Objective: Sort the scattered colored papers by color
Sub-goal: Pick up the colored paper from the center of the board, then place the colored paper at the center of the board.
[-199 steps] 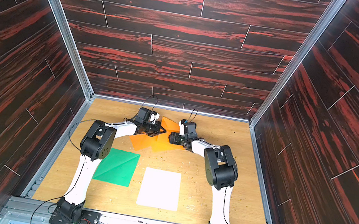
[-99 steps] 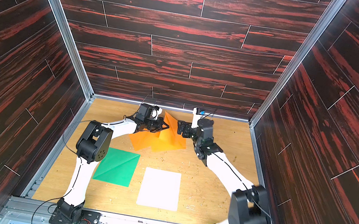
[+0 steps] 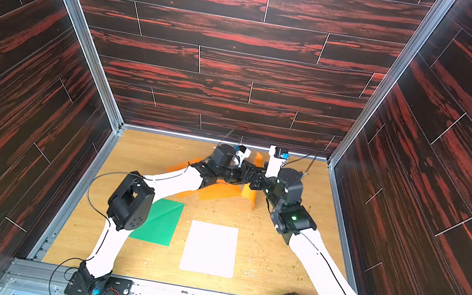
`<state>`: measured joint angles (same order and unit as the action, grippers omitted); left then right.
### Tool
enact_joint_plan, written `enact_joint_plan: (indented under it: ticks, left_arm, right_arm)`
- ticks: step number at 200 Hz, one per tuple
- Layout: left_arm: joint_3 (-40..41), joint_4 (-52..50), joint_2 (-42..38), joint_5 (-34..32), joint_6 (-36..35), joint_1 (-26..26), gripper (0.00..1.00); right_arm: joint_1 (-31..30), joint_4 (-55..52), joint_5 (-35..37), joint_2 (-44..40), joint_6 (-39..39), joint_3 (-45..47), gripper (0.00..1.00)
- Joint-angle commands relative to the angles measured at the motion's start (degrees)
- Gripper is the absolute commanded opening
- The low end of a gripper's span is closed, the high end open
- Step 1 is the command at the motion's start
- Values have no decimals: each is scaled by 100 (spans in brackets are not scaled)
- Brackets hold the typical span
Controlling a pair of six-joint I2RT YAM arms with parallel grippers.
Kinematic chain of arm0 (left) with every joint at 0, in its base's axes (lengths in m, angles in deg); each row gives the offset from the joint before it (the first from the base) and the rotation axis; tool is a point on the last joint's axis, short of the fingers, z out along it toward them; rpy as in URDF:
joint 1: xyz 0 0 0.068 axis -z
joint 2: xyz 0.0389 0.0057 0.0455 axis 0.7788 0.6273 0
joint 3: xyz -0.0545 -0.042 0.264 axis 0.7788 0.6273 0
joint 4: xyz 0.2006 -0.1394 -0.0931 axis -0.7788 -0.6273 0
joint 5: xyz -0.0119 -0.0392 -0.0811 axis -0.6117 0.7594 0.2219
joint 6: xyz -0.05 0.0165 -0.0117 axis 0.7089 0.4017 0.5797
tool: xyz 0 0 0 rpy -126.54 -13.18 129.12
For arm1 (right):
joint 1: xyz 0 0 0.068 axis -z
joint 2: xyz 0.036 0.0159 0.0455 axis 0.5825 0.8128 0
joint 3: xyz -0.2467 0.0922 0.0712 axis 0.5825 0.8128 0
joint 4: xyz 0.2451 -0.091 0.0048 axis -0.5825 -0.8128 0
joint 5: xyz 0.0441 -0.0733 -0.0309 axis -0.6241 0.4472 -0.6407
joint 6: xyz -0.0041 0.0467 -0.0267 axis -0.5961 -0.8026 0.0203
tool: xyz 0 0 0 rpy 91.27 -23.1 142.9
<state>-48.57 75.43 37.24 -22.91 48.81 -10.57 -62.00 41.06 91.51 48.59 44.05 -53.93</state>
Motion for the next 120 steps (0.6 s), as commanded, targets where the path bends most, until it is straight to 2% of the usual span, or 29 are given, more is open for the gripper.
enact_joint_plan:
  ticks: [1,25,79,120]
  left_arm:
    - [52,758,-238,-167,506,168,0]
    - [460,1152,-414,-402,744,323,0]
    - [2209,2679,-175,-771,1707,406,0]
    - [2416,2667,132,-1002,1857,729,0]
  right_arm:
    - [-35,-212,-203,-270,-59,-81,91]
    - [-39,-228,-241,-497,-90,-82,91]
    - [-35,-223,-275,-795,-157,-64,92]
    - [-35,-209,-283,-837,-220,-24,93]
